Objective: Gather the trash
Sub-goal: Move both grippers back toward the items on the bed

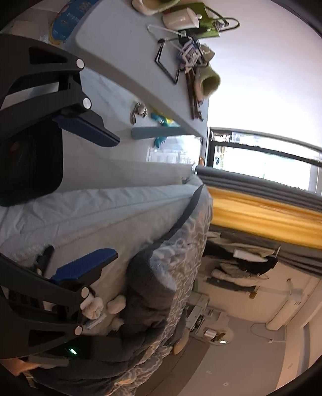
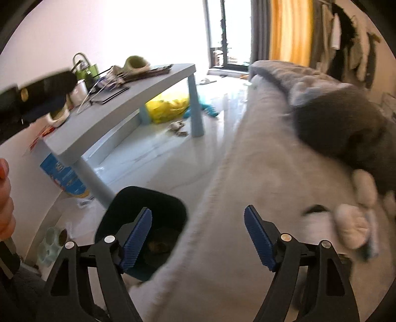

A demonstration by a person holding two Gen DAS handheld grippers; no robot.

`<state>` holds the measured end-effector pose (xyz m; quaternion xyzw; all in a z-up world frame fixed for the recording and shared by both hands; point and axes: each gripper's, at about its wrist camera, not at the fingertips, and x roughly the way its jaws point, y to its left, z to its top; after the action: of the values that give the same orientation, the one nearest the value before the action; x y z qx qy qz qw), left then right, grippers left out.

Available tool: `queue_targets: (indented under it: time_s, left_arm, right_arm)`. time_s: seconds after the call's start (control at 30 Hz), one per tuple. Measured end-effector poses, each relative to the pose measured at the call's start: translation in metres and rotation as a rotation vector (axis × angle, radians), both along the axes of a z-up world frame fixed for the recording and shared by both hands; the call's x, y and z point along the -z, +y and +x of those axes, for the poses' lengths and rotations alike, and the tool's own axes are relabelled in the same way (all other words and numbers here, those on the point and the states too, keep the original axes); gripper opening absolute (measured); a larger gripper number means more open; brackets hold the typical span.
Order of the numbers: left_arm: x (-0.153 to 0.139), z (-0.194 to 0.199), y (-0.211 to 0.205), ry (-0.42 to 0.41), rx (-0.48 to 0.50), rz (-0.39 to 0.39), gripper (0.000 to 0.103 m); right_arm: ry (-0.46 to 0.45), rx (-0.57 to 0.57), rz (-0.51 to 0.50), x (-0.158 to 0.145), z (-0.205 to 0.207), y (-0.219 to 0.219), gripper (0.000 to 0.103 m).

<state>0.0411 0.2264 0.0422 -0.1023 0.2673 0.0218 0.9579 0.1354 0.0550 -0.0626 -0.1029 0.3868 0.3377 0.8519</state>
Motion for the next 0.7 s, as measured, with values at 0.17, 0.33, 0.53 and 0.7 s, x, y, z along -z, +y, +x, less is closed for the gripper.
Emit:
queue_targets:
  time_s: [0.17, 0.33, 0.53, 0.7]
  left_arm:
    - [0.009, 0.010, -0.023, 0.025, 0.042, -0.014, 0.086]
    - [0.014, 0.018, -0.043, 0.036, 0.078, -0.020, 0.086]
    - [0.019, 0.027, -0.067, 0.052, 0.113, -0.029, 0.086]
    - [0.022, 0.030, -0.085, 0.059, 0.142, -0.017, 0.086]
  right_arm:
    - [-0.008, 0.082, 0.016, -0.002, 0.010, -0.043, 0.078]
    - [-0.014, 0.145, 0.015, 0.001, 0.015, -0.077, 0.078]
    - [-0.027, 0.210, -0.003, 0.004, 0.017, -0.105, 0.082]
    - [-0.022, 0.244, -0.005, 0.007, 0.019, -0.128, 0.082]
